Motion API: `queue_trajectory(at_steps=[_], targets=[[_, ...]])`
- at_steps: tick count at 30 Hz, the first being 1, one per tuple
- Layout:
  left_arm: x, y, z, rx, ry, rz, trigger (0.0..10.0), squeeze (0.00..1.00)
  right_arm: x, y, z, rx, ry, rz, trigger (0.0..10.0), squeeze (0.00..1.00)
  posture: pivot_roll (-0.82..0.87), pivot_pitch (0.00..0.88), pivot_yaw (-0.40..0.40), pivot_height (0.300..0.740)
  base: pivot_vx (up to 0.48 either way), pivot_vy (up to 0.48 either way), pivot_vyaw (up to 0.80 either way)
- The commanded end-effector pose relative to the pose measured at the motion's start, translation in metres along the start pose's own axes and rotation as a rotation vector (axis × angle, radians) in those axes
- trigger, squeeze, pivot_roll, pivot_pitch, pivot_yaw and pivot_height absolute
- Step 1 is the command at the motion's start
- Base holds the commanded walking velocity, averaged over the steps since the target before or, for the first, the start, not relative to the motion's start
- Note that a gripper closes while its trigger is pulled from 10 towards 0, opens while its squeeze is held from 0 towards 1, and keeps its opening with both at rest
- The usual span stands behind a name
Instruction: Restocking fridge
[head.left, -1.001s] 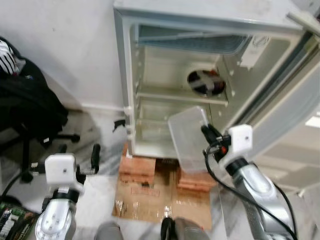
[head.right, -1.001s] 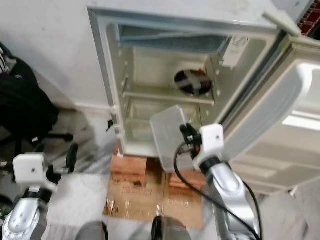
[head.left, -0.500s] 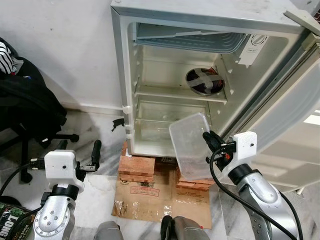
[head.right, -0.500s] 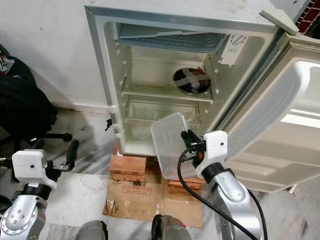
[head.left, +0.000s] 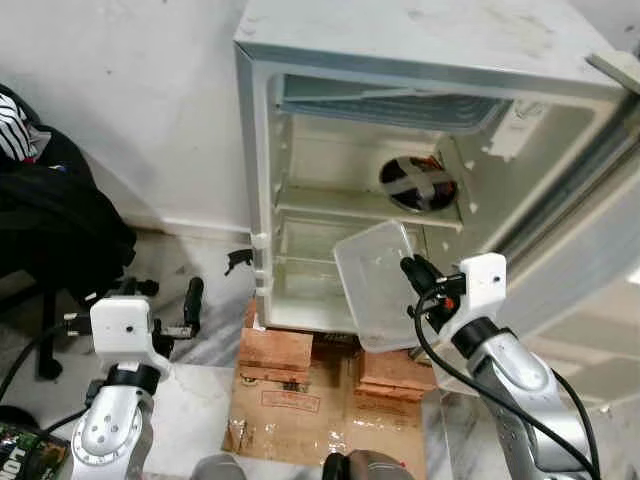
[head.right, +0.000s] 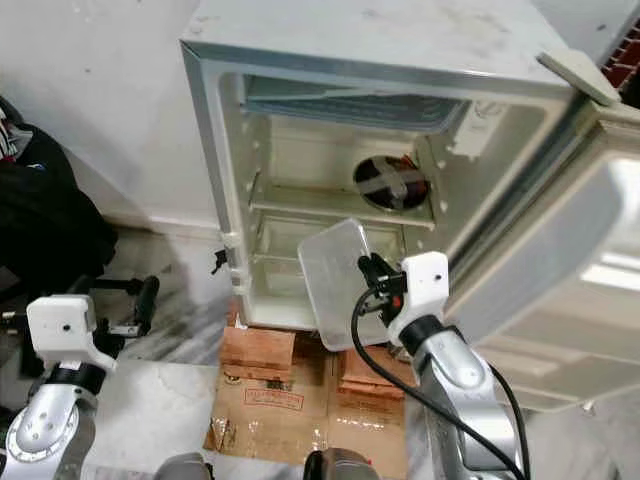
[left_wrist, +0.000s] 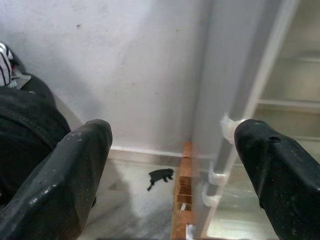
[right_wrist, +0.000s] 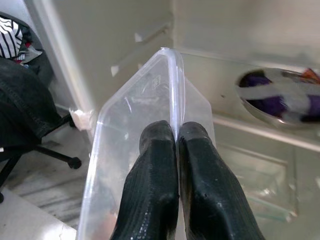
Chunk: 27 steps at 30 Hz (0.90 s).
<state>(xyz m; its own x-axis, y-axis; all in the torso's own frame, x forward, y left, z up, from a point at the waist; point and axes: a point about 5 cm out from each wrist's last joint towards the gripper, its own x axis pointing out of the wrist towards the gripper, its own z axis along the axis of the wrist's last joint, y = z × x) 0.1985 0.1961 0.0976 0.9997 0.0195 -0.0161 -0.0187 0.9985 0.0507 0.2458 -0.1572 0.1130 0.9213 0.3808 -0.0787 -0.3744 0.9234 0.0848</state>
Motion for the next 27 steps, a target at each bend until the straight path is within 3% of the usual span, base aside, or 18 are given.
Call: queue_trajectory(at_steps=[1,6,22,27], targets=[[0.001,0.000,-0.002,-0.006,0.009,0.000,10.0,0.00,0.003,0.000,0.001,-0.006,-0.005,0.018,10.0,0.00,0.07,0.103,-0.083,0.740,0.431,0.000,0.00],[0.001,-0.003,-0.002,-0.008,0.014,0.002,10.0,0.00,0.008,0.002,0.002,-0.009,-0.006,0.040,10.0,0.00,0.07,0.105,-0.084,0.740,0.365,0.000,0.00],[-0.001,-0.004,-0.005,0.000,0.032,0.016,10.0,0.00,0.015,0.002,-0.001,0.005,0.004,0.064,10.0,0.00,0.08,0.129,-0.082,0.740,0.000,0.000,0.00],[-0.007,-0.001,-0.006,0.015,0.060,0.035,10.0,0.00,0.034,0.006,0.004,0.030,0.012,0.109,10.0,0.00,0.11,0.149,-0.088,0.740,0.000,0.000,0.00]])
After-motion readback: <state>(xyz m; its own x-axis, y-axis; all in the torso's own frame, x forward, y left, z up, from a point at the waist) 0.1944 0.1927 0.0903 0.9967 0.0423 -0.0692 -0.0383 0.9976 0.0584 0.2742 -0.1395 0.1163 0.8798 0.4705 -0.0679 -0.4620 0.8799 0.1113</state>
